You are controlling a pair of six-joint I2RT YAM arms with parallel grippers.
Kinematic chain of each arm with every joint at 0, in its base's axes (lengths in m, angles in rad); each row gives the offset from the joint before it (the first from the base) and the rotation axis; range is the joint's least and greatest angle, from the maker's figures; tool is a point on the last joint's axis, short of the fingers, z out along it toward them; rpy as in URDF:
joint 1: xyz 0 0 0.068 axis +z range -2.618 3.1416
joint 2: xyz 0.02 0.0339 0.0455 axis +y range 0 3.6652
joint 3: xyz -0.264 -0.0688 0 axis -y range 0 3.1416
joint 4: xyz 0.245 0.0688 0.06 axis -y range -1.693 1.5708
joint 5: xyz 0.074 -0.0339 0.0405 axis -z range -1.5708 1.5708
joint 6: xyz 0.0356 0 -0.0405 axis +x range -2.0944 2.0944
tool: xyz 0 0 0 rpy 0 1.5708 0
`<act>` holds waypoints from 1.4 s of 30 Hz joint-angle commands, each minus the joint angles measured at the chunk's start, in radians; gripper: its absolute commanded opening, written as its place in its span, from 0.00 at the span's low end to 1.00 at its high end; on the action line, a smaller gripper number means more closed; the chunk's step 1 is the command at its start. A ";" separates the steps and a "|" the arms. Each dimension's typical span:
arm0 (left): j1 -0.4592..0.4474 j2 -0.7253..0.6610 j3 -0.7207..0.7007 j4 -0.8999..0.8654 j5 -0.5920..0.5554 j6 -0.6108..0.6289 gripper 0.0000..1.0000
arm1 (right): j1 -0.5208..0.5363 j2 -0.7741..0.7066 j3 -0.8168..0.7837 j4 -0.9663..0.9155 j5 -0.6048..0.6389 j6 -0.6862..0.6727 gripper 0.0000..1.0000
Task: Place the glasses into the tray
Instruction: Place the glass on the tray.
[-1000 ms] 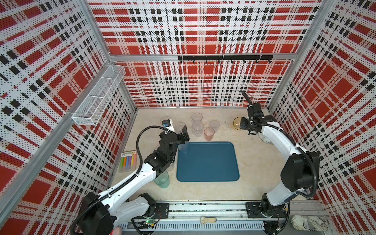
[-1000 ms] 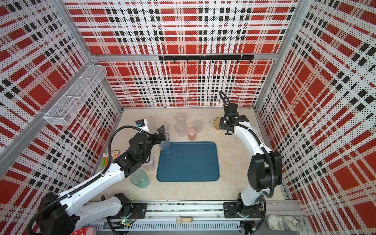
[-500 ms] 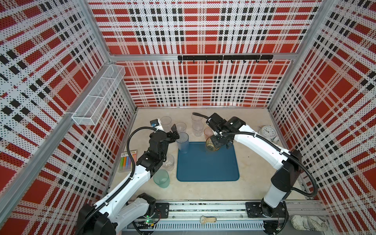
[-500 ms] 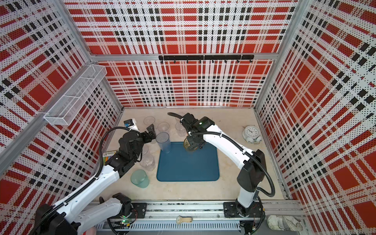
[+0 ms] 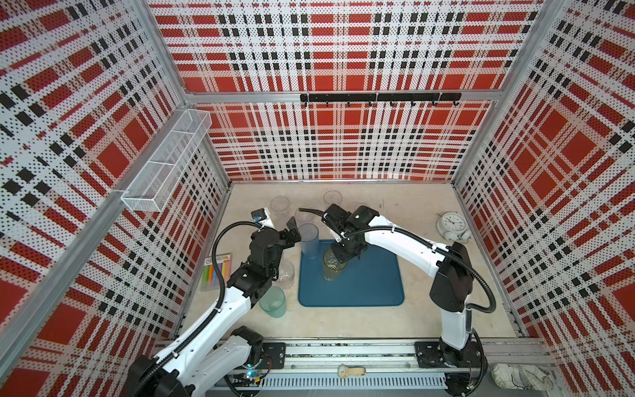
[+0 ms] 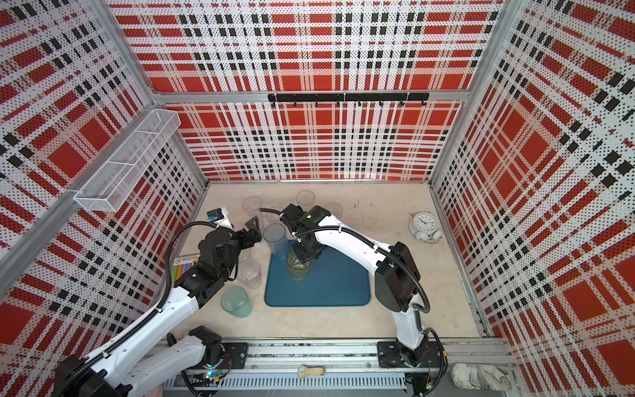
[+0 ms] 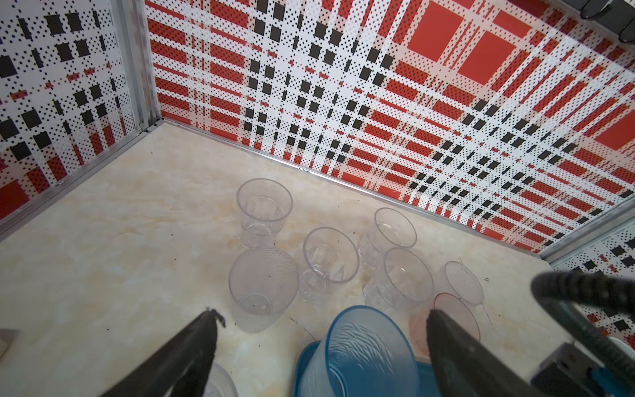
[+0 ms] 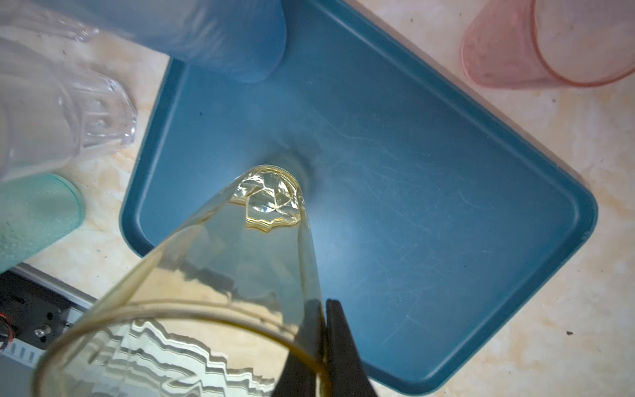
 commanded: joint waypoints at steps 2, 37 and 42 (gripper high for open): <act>0.006 0.000 -0.013 0.012 0.012 -0.009 0.97 | 0.013 0.024 0.027 0.023 -0.001 0.016 0.05; -0.013 0.006 -0.024 0.031 0.025 -0.037 0.95 | 0.019 -0.017 -0.085 0.318 -0.055 0.285 0.17; -0.013 0.008 -0.024 0.033 0.021 -0.032 0.95 | 0.035 0.014 -0.025 0.283 -0.036 0.289 0.20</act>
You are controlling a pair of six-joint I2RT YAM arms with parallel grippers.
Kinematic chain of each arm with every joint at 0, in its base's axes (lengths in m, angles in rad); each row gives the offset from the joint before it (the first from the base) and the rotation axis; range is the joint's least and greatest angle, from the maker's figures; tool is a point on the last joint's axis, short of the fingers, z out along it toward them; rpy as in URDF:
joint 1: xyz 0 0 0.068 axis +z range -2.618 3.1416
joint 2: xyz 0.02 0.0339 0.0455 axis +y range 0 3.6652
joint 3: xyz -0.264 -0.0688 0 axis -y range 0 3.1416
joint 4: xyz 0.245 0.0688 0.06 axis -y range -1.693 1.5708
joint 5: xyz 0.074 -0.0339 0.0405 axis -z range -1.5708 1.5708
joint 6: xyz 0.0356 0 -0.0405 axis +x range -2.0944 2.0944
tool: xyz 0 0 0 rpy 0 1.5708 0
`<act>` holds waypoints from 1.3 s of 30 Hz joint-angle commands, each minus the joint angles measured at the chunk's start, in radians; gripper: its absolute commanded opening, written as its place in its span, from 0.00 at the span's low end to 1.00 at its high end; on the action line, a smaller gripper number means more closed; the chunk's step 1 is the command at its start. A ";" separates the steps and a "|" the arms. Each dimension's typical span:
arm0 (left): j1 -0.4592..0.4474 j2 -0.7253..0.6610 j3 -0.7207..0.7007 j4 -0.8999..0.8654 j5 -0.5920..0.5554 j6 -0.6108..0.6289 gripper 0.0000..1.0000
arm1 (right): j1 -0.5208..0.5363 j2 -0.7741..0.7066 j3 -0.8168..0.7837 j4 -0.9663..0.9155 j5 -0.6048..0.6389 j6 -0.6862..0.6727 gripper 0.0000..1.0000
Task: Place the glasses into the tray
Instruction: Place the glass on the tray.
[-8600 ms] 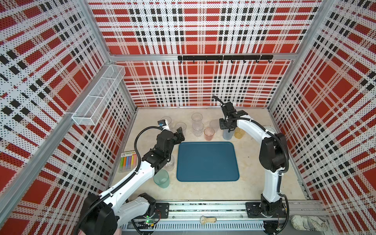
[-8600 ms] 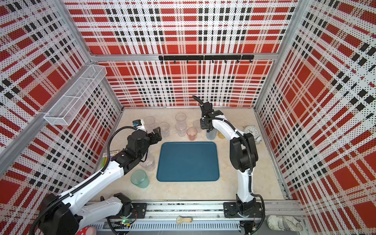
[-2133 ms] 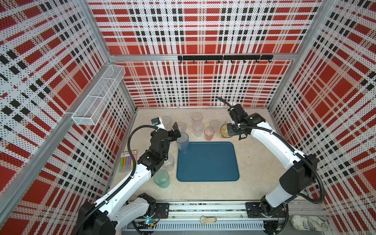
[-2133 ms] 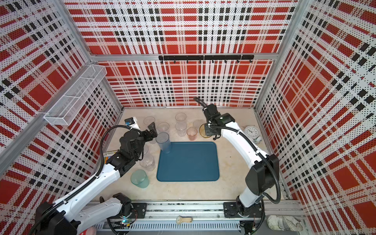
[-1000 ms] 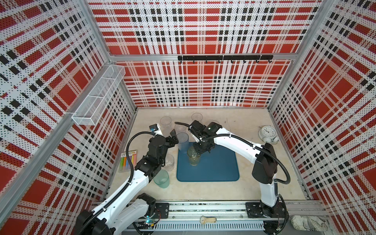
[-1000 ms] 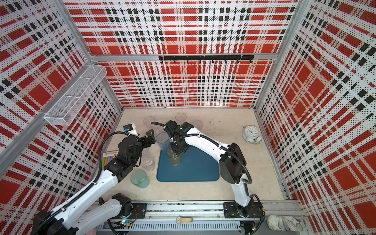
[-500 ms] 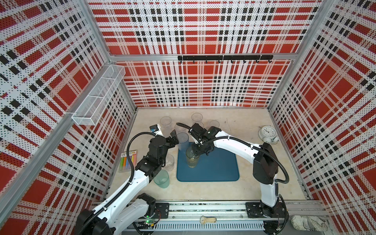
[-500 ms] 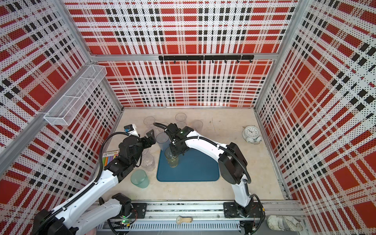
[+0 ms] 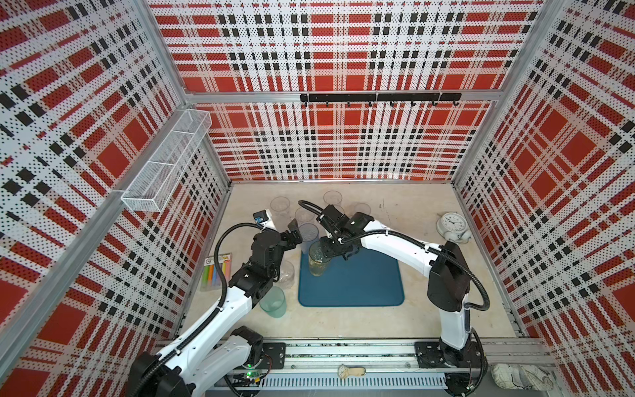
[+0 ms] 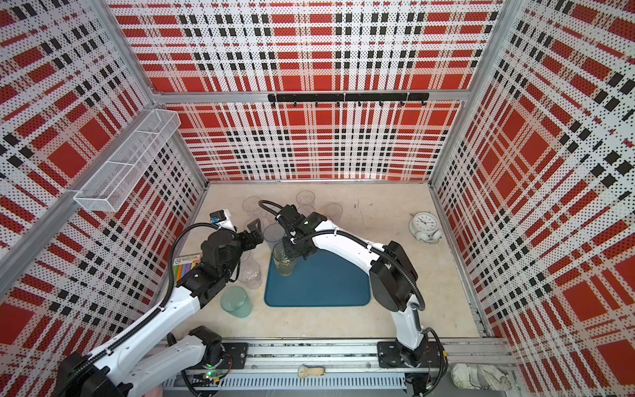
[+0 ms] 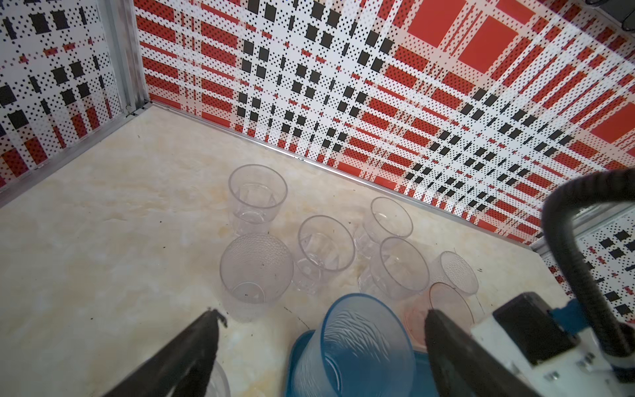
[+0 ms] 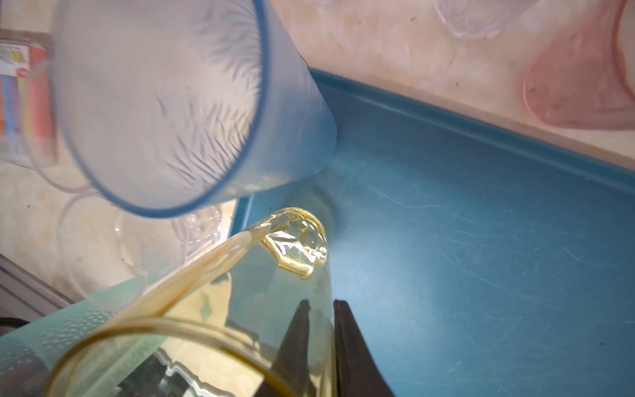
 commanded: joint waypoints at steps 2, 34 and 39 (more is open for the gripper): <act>-0.004 -0.004 -0.009 0.021 -0.004 -0.002 0.95 | 0.024 0.012 0.059 -0.018 0.029 0.024 0.23; -0.005 -0.008 0.000 0.005 -0.019 0.000 0.96 | 0.025 -0.052 -0.047 0.147 -0.072 0.113 0.36; 0.034 -0.006 0.054 -0.093 -0.046 -0.008 0.97 | 0.001 -0.121 -0.063 0.145 -0.071 0.074 0.43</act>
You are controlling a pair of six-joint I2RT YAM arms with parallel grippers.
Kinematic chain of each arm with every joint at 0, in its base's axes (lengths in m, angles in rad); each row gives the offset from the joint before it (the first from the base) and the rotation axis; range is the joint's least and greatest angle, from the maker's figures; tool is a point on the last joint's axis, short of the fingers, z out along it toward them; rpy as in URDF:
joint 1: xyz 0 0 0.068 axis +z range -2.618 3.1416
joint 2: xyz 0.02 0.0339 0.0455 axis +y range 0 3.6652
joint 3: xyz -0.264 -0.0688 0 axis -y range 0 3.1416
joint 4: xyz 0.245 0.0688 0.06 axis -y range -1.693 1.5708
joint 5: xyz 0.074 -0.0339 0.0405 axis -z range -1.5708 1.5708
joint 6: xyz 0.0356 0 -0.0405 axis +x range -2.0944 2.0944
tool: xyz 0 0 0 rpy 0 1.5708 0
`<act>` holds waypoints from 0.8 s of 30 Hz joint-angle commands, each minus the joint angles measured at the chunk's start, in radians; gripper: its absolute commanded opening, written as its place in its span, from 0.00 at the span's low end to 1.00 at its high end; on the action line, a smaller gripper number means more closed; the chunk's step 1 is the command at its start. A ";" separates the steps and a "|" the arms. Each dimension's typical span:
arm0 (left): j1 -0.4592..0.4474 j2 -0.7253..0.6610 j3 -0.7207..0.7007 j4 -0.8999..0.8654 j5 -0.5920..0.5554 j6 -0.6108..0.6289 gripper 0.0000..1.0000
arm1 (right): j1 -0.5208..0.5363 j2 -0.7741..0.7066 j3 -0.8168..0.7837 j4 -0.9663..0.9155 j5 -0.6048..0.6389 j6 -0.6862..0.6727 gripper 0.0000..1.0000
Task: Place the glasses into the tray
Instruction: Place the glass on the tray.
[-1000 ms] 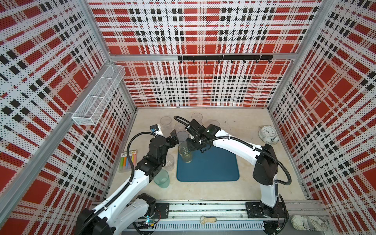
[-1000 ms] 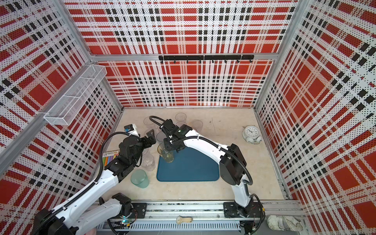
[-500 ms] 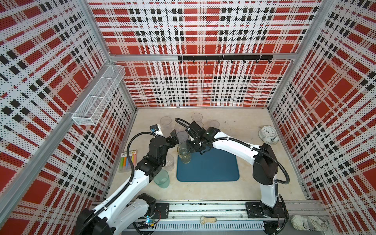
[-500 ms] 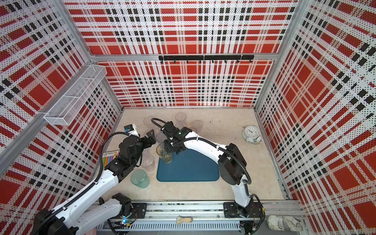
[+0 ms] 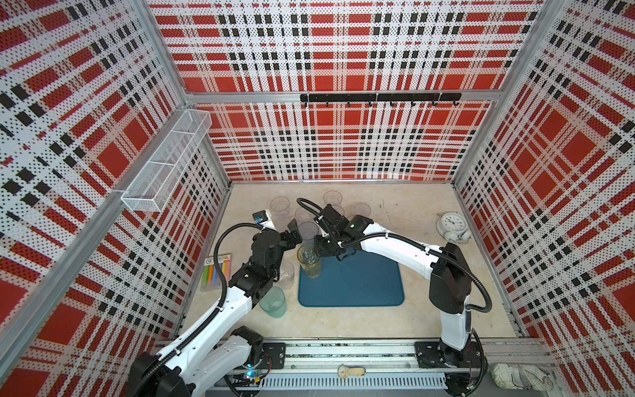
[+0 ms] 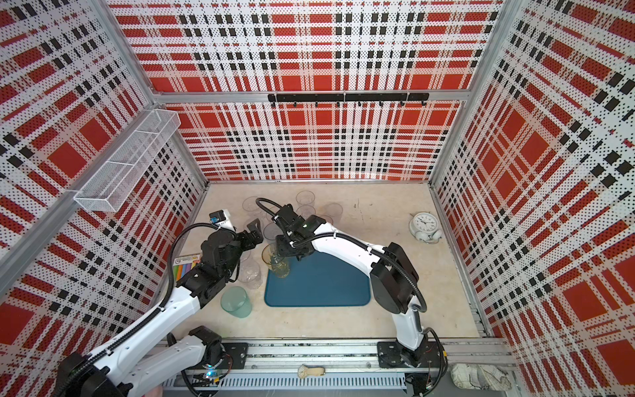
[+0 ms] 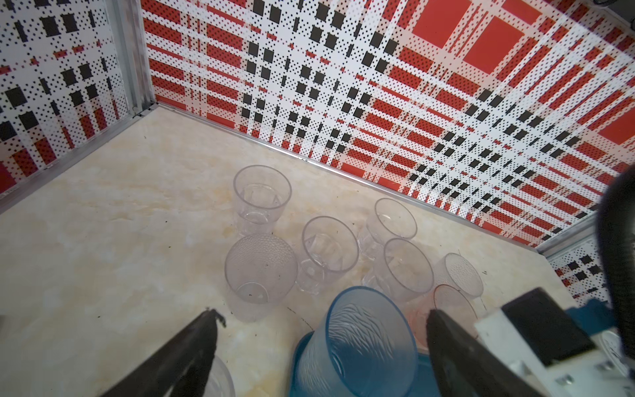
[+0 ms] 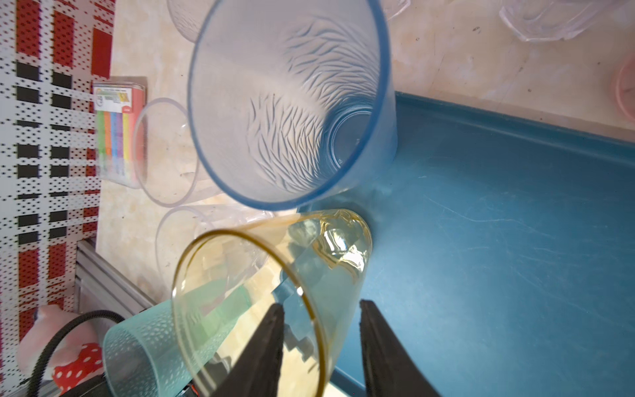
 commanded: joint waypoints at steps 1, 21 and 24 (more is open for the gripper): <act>0.044 -0.006 0.071 -0.112 -0.018 -0.015 0.97 | -0.019 -0.102 -0.012 0.010 0.004 -0.030 0.44; 0.439 -0.089 0.152 -0.459 0.184 0.002 0.97 | 0.249 -0.073 0.125 -0.111 0.090 -0.057 0.46; 0.531 -0.103 0.142 -0.414 0.233 0.000 0.97 | 0.299 -0.018 0.194 -0.131 0.089 -0.053 0.46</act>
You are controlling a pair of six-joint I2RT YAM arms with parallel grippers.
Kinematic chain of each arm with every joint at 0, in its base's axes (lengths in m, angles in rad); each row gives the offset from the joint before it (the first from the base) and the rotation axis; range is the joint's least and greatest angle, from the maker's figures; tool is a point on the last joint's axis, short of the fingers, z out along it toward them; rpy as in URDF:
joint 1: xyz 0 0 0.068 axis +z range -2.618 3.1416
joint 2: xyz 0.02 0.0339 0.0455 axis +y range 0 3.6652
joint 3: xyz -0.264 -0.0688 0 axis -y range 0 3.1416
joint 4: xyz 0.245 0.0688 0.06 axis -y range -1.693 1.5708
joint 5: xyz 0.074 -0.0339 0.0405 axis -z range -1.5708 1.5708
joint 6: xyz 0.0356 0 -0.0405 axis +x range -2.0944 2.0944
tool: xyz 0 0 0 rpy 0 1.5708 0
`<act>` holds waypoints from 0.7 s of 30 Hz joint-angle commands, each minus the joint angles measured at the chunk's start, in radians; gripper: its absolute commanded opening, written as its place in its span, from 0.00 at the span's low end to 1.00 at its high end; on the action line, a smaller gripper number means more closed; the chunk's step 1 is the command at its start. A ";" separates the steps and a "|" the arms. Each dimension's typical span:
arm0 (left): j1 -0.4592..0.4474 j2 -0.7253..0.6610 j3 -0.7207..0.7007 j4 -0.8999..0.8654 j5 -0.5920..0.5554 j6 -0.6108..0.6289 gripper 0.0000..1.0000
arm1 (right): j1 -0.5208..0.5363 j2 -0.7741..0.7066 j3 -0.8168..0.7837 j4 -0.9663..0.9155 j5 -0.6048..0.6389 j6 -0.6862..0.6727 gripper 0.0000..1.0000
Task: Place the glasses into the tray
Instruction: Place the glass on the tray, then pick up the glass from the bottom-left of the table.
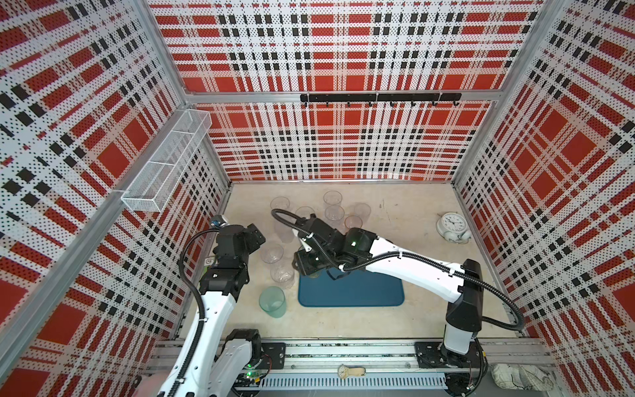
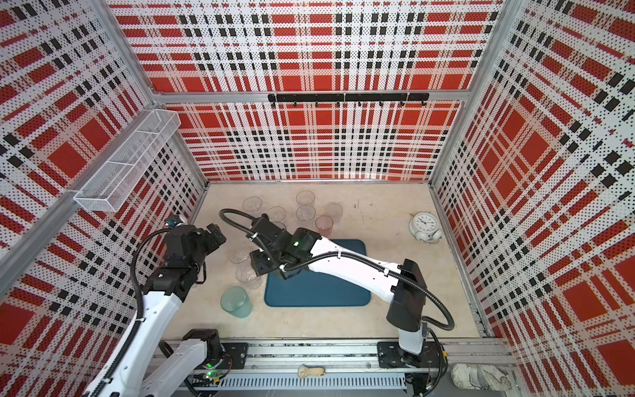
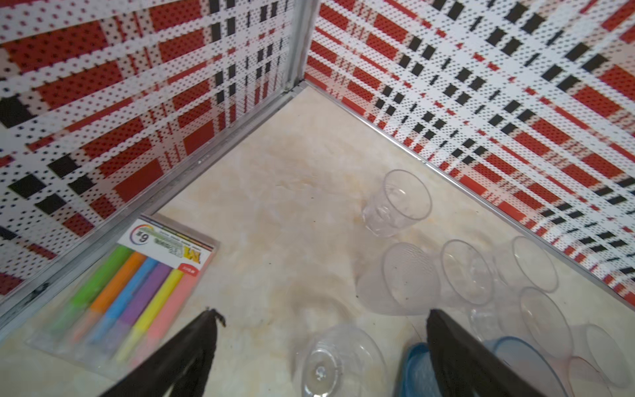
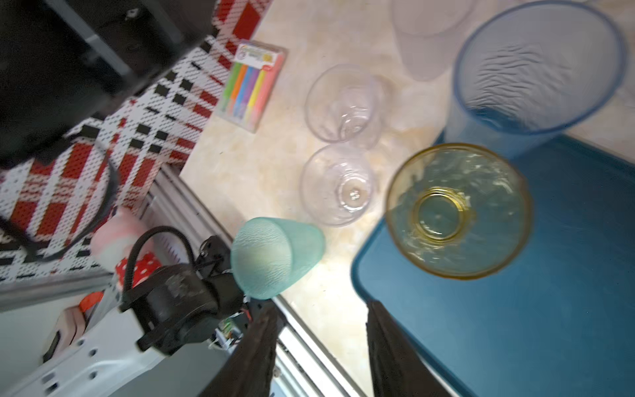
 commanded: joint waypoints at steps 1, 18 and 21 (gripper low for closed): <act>0.093 -0.021 0.007 0.036 0.090 0.022 0.98 | 0.046 0.076 0.068 -0.074 0.020 0.018 0.46; 0.176 -0.068 -0.003 0.025 0.090 0.007 1.00 | 0.122 0.314 0.256 -0.191 0.026 0.014 0.48; 0.176 -0.074 -0.008 0.025 0.095 0.009 1.00 | 0.123 0.327 0.254 -0.187 0.018 0.012 0.47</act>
